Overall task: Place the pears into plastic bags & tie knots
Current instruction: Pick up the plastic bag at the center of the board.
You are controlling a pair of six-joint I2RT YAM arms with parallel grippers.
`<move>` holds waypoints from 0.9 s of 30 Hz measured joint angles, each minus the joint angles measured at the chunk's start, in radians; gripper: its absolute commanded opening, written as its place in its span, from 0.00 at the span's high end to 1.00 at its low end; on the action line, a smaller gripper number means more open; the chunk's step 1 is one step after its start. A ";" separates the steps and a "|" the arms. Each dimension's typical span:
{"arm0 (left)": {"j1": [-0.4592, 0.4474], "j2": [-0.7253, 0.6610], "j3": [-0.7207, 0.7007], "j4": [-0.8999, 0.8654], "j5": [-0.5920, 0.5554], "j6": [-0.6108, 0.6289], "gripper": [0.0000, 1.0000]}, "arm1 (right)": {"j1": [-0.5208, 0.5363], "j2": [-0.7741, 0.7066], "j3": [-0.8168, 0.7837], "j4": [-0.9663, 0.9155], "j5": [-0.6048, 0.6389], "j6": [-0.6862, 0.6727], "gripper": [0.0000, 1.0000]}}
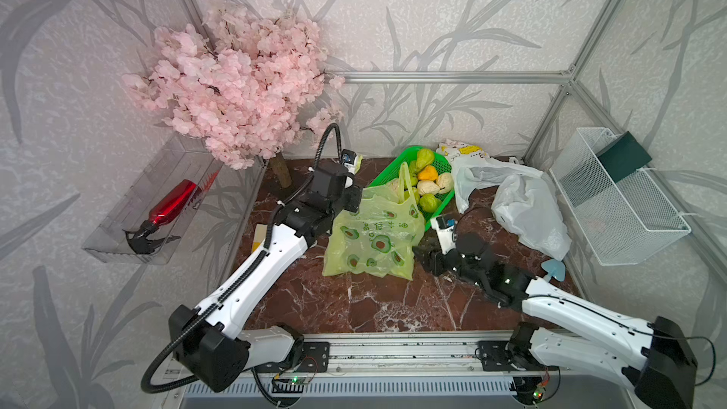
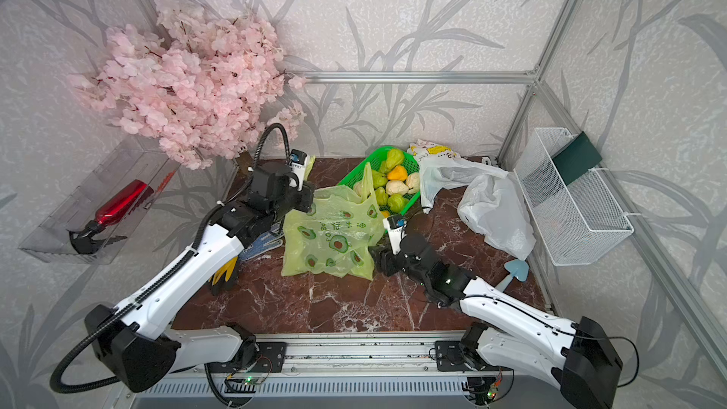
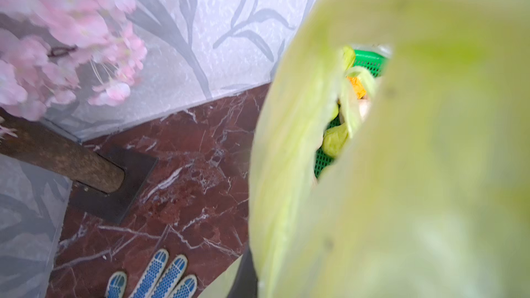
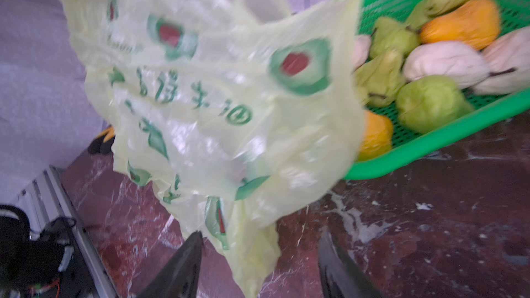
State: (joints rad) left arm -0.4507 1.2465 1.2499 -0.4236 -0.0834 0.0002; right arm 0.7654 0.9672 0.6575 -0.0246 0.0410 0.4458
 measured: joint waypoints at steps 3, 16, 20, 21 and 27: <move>0.061 -0.034 -0.042 0.024 0.092 0.051 1.00 | -0.093 -0.006 0.108 -0.085 -0.029 0.035 0.53; 0.181 -0.097 -0.193 0.268 0.435 0.132 1.00 | 0.009 0.547 0.717 -0.231 -0.193 0.002 0.87; 0.186 -0.085 -0.193 0.315 0.475 0.127 1.00 | 0.043 0.699 0.848 -0.259 -0.248 0.006 0.87; 0.188 -0.080 -0.193 0.326 0.480 0.126 1.00 | 0.050 0.732 0.869 -0.266 -0.265 0.010 0.88; 0.213 -0.038 -0.208 0.396 0.469 0.089 1.00 | 0.105 0.843 0.870 -0.290 -0.361 0.072 0.87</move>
State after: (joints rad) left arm -0.2379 1.2087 1.0416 -0.0280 0.3855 0.0895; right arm 0.8700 1.8099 1.5276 -0.3145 -0.3199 0.5175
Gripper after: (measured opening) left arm 0.048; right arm 0.123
